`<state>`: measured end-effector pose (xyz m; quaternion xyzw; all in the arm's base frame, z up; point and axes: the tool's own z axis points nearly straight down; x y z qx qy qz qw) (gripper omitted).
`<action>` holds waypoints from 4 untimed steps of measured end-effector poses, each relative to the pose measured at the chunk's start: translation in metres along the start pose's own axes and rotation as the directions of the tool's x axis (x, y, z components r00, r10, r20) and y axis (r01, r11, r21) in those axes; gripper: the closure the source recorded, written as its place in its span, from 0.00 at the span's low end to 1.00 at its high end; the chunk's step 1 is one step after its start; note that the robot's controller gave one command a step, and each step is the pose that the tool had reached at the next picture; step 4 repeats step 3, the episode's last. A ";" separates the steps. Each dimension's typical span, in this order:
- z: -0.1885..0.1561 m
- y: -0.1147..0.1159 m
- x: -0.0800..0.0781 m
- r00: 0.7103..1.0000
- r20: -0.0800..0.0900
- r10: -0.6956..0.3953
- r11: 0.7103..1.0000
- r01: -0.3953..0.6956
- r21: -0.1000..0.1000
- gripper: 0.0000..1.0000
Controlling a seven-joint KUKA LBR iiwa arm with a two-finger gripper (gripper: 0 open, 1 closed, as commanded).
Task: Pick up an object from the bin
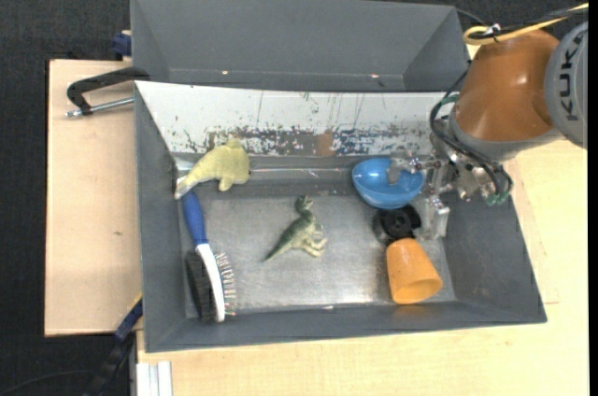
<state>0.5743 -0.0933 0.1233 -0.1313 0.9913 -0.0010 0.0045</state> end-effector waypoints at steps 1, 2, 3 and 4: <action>0.040 0.012 0.016 0.914 0.012 -0.406 0.914 0.406 0.008 0.00; 0.044 0.013 0.021 0.914 0.002 -0.405 0.914 0.405 -0.001 1.00; -0.118 0.012 -0.002 0.902 0.005 -0.432 0.902 0.432 0.004 1.00; -0.118 0.012 -0.002 0.902 0.005 -0.432 0.902 0.432 0.004 1.00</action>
Offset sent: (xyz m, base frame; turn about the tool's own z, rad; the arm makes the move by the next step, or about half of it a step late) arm -0.0264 0.0054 -0.0486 -0.4170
